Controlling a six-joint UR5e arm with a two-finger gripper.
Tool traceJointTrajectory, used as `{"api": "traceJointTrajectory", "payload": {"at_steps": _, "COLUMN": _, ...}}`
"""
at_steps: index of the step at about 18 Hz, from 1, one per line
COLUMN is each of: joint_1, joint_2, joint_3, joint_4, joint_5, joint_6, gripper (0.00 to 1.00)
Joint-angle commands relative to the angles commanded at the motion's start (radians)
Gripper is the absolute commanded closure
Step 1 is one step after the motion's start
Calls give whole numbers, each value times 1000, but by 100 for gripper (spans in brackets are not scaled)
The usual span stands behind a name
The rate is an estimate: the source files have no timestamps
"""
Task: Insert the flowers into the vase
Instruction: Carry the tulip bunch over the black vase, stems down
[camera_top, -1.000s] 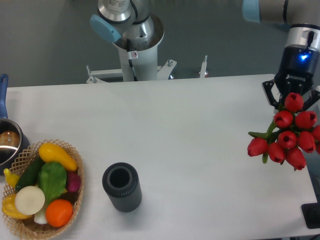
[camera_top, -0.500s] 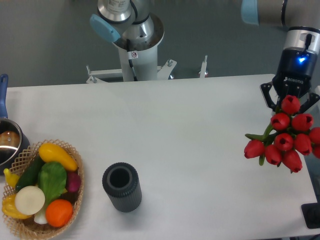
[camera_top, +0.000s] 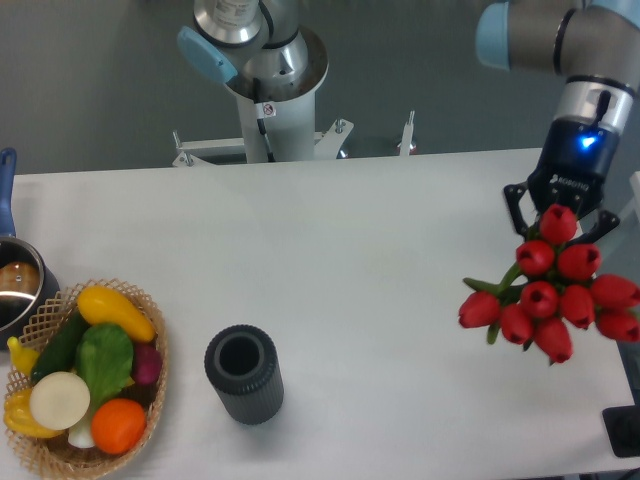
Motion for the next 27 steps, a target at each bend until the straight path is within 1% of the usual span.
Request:
{"api": "traceJointTrajectory", "payload": {"at_steps": 8, "joint_1": -117, "joint_2": 2, "joint_3": -9, "joint_4": 0, "joint_5": -199, "joint_6": -3, "gripper": 82}}
{"api": "traceJointTrajectory", "payload": {"at_steps": 11, "joint_1": -147, "joint_2": 2, "joint_3": -27, "joint_4": 2, "joint_5": -320, "joint_6": 3, "gripper": 82}}
{"api": "traceJointTrajectory", "payload": {"at_steps": 13, "joint_1": -172, "joint_2": 2, "joint_3": -28, "joint_4": 3, "joint_5": -383, "joint_6": 3, "gripper": 82}}
{"api": "traceJointTrajectory", "payload": {"at_steps": 15, "joint_1": -206, "joint_2": 0, "joint_3": -34, "joint_4": 3, "joint_5": -407, "joint_6": 3, "gripper": 82}}
{"api": "traceJointTrajectory", "payload": {"at_steps": 21, "joint_1": -298, "joint_2": 3, "joint_3": -37, "joint_4": 2, "joint_5": -413, "joint_6": 0, "gripper": 82}}
{"api": "traceJointTrajectory", "payload": {"at_steps": 23, "joint_1": -316, "joint_2": -1, "joint_3": -31, "joint_4": 2, "joint_5": -413, "joint_6": 2, "gripper": 82}}
{"api": "traceJointTrajectory", "payload": {"at_steps": 25, "joint_1": -345, "joint_2": -18, "joint_3": -31, "joint_4": 8, "joint_5": -422, "joint_6": 2, "gripper": 82}}
{"api": "traceJointTrajectory", "payload": {"at_steps": 27, "joint_1": -351, "joint_2": -23, "joint_3": -40, "joint_4": 8, "joint_5": -466, "joint_6": 2, "gripper": 82}}
